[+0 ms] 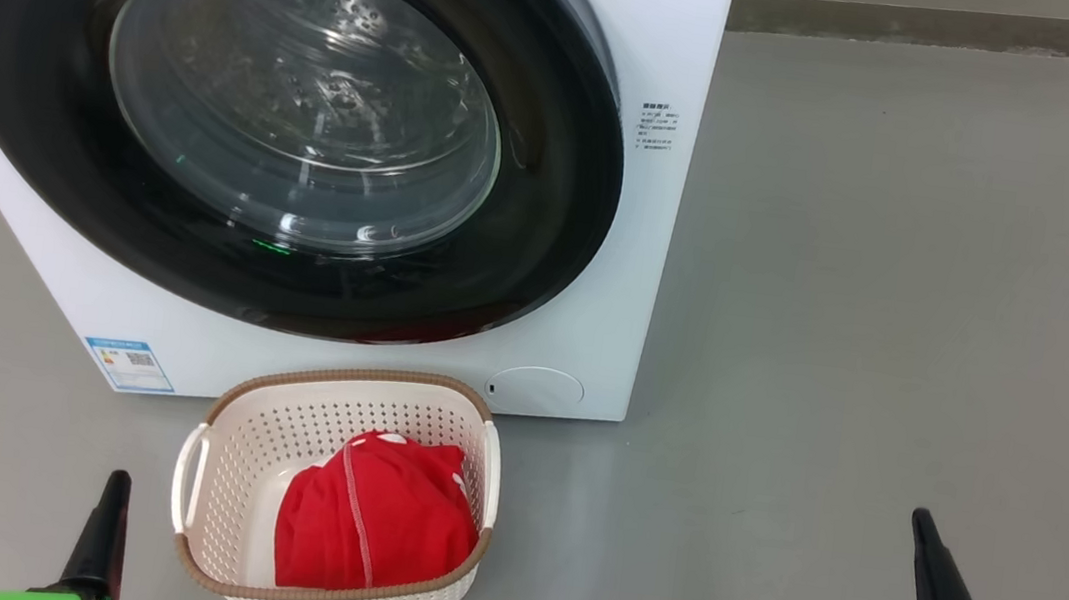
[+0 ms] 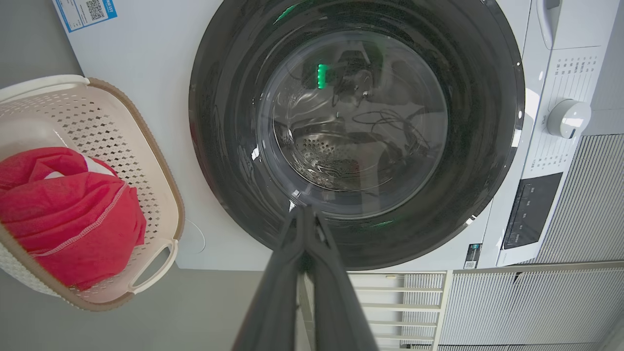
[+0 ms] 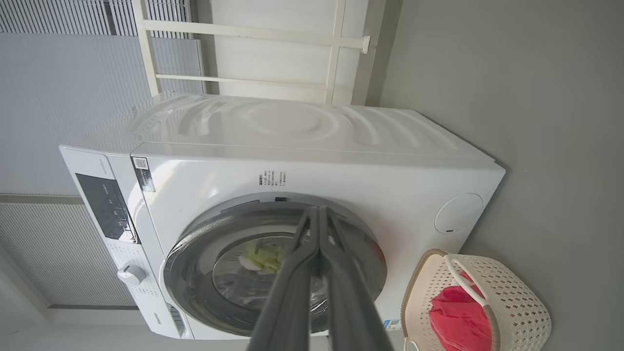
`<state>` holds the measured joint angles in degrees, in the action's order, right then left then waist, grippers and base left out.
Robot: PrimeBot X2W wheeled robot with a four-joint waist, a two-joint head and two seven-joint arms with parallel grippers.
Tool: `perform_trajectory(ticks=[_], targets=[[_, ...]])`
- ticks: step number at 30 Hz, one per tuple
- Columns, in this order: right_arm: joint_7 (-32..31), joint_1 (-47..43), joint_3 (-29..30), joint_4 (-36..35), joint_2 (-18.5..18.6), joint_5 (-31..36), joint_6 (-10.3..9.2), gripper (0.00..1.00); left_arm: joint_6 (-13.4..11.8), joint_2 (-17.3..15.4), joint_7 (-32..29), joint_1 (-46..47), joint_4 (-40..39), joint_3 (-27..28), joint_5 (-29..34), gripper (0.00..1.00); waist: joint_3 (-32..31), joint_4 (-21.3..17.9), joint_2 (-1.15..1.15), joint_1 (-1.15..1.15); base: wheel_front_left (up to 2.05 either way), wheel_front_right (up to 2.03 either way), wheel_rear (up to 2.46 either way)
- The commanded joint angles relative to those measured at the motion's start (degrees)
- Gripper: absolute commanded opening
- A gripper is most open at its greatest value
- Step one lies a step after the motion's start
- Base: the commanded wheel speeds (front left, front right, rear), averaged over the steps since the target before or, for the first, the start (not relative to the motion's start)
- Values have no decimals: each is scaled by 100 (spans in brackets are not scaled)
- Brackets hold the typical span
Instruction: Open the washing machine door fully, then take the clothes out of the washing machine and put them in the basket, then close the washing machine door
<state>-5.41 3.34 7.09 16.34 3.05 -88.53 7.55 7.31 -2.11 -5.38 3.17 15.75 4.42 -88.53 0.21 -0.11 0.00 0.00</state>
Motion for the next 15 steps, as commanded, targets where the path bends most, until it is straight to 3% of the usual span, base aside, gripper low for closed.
perform_trajectory(ticks=[1,15], targets=[[-48,266,-81,-197,3,-140,-6,0,17,-79,-50,261,-164,201,-131,0,-1,2,0,0,0,0,0],[-112,285,-52,-232,-17,-359,-6,0,18,-76,-112,302,-172,212,-362,0,-3,11,0,0,0,0,0]])
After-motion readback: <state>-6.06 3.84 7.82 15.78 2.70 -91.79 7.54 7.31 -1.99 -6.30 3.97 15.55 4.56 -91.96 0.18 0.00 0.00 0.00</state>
